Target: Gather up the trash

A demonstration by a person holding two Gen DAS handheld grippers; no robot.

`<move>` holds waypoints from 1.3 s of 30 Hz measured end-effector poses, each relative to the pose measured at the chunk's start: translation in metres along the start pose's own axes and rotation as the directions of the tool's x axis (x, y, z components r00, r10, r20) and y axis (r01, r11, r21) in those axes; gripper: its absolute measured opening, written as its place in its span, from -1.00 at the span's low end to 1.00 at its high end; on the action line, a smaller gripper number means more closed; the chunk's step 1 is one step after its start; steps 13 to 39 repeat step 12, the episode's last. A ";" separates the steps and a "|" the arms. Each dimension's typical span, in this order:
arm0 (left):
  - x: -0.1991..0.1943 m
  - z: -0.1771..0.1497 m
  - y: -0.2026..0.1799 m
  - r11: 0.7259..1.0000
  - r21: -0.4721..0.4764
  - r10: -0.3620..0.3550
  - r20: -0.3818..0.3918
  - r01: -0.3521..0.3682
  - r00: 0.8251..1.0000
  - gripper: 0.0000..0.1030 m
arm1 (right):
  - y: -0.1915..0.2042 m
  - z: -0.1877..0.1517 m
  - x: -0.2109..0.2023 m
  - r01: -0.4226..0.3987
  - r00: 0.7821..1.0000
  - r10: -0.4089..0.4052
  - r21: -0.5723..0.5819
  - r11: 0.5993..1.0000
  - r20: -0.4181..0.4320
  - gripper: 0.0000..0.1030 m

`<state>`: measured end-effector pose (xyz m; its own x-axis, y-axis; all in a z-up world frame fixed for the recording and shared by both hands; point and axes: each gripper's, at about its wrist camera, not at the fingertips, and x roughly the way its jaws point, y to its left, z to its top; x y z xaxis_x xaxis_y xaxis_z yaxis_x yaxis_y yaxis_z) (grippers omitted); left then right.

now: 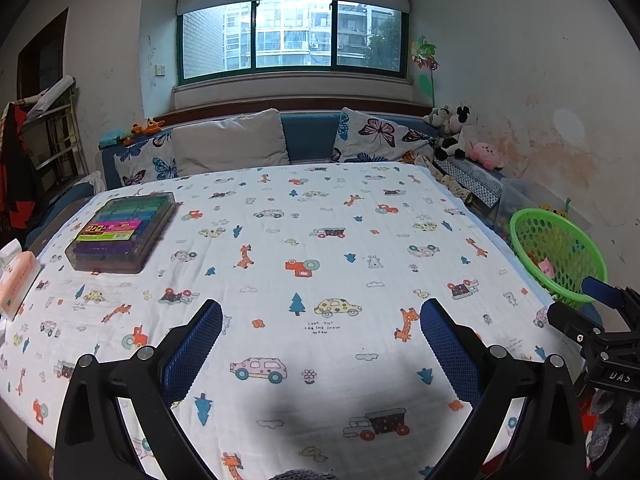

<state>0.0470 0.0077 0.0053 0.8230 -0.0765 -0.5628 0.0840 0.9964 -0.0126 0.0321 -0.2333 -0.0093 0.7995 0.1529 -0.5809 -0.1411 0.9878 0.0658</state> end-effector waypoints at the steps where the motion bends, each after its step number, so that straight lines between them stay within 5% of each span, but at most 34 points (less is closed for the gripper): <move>1: 0.000 0.000 0.001 1.000 -0.003 0.000 0.001 0.000 1.000 0.86 | 0.000 0.000 0.000 0.000 1.000 0.000 0.000 1.000 0.001 0.91; 39: 0.002 0.001 0.002 1.000 -0.009 0.001 -0.011 -0.001 1.000 0.86 | 0.001 0.001 0.001 -0.004 1.000 0.004 0.005 1.000 0.003 0.92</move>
